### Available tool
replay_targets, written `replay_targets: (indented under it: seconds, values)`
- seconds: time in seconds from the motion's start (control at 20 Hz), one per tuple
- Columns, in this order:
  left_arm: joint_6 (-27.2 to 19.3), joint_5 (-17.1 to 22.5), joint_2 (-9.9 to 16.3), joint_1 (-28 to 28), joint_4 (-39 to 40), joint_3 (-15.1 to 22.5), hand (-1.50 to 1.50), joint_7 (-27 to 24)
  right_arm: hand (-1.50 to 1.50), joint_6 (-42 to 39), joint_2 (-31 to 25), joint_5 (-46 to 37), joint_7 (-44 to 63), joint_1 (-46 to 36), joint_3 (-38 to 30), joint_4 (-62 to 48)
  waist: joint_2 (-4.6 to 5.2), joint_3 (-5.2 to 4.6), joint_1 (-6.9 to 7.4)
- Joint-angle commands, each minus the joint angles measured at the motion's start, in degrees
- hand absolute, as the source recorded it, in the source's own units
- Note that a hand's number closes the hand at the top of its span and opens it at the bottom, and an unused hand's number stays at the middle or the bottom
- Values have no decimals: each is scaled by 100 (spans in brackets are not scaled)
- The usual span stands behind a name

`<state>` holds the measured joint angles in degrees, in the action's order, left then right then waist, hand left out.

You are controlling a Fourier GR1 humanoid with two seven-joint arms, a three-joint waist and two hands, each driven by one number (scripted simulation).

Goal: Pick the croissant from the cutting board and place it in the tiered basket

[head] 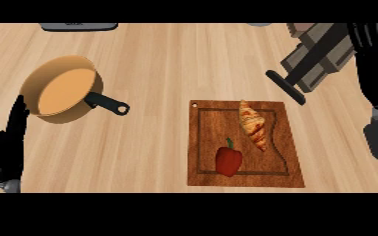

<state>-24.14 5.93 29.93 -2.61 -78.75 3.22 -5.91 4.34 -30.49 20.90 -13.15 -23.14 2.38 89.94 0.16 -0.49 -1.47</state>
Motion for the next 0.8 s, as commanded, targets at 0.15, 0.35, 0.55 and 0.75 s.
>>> replay_targets:
  seconds: [0.15, 0.35, 0.55, 0.75]
  values:
    - [416, -165, 61, 787, -332, 310, 0, 555, 150, 812, 373, -1014, 585, 813, 700, 65, -23, 51, 49]
    - [410, -96, -34, 529, -218, 305, 0, 333, 150, 1943, -310, -2032, 1074, 1367, 189, -863, 112, -73, -532]
    - [626, -50, -64, 758, -302, 454, 0, 561, -150, 3631, 518, -2788, 1369, 2086, 389, -370, -71, 23, -287]
    - [754, -61, -119, 929, -352, 517, 0, 649, -150, 4262, 550, -4089, 2399, 2773, 1236, 652, -65, 21, -73]
